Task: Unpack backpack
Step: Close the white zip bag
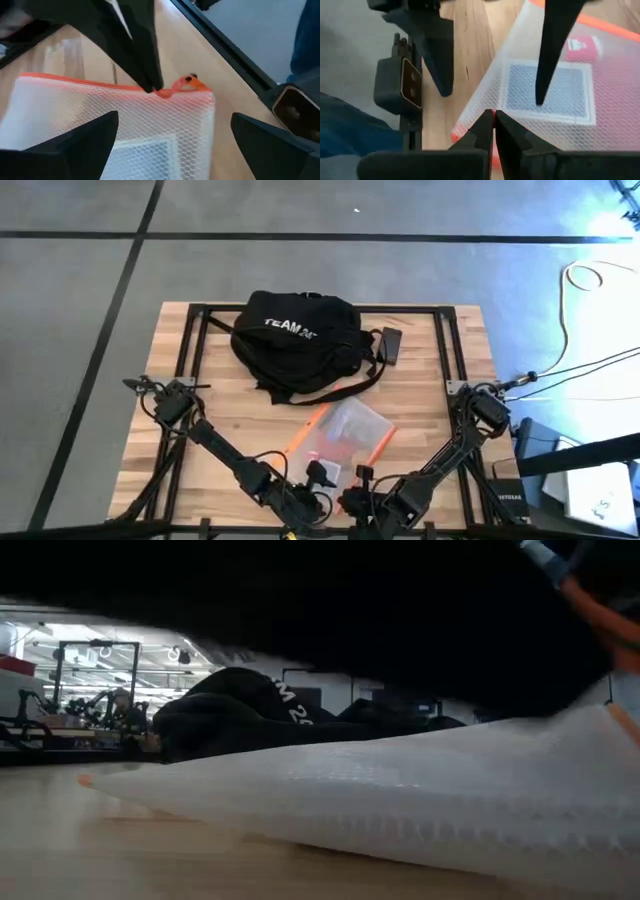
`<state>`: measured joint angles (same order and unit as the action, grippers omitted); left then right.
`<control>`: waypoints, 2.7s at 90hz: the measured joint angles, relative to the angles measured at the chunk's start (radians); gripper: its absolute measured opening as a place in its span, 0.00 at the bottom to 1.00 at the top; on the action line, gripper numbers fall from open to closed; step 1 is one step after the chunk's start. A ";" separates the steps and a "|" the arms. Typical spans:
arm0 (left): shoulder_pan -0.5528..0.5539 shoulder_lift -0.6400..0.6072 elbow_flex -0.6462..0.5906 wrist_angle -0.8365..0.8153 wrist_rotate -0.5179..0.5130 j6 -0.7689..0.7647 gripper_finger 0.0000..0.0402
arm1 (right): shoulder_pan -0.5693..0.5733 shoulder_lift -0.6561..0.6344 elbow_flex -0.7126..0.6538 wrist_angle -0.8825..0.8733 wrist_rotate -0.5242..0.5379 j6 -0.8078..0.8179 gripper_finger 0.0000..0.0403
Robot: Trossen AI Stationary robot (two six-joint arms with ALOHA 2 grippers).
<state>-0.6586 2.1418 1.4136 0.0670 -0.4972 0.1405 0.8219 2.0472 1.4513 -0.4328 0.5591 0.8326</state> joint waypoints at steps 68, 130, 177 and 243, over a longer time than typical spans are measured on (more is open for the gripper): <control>-0.010 0.045 0.000 0.093 -0.058 -0.009 0.93 | -0.011 -0.093 0.002 0.017 0.079 -0.082 0.00; -0.010 0.086 0.000 0.197 -0.171 -0.062 0.83 | -0.013 -0.093 0.001 0.048 0.087 -0.108 0.00; -0.008 0.086 0.000 0.207 -0.102 -0.166 0.07 | -0.013 -0.093 0.001 0.048 0.087 -0.107 0.00; -0.036 0.086 0.000 0.204 -0.185 -0.141 0.00 | 0.062 -0.093 0.000 -0.081 -0.021 0.005 0.10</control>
<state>-0.6945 2.2276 1.4136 0.2714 -0.6820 -0.0004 0.8837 1.9545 1.4517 -0.5134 0.5385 0.8371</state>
